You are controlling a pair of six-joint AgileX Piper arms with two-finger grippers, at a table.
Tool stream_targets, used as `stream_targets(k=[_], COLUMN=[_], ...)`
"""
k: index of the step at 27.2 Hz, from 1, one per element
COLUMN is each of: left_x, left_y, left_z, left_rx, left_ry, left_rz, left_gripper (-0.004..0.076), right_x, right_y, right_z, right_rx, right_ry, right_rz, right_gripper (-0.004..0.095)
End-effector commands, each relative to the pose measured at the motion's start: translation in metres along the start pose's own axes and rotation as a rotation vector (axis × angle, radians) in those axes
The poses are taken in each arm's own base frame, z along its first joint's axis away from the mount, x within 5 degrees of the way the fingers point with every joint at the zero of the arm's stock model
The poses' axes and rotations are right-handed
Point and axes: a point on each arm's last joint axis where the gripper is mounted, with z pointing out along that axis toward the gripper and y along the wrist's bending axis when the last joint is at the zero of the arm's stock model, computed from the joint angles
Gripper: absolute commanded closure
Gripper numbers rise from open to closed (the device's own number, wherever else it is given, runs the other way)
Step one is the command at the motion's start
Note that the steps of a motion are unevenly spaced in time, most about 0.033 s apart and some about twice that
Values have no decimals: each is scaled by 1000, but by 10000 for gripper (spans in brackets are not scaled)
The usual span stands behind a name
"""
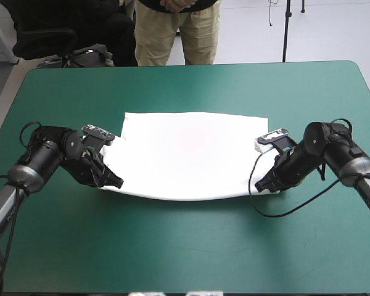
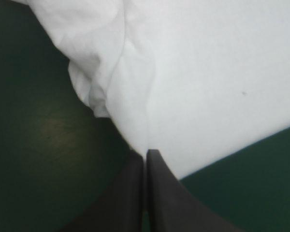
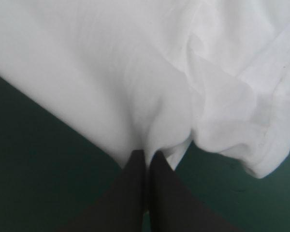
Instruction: Fold the cloth
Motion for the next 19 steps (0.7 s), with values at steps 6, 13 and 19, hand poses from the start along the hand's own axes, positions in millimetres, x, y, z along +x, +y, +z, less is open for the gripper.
stream_targets(k=[6,13,19], left_x=[3,-1,-21], left_y=[-5,-8,-2], left_z=[-14,-28,-43], left_rx=[28,26,-32], left_ry=[-1,-140,-435], left_rz=[-2,-7,-111], left_gripper=[512,290,289], right_x=[6,21,12], right_y=[9,13,-12], right_z=[-25,-62,-71], right_rx=[-1,139,329], right_ry=[-46,-178,-337], right_rz=[7,20,163], right_gripper=[659,411,412])
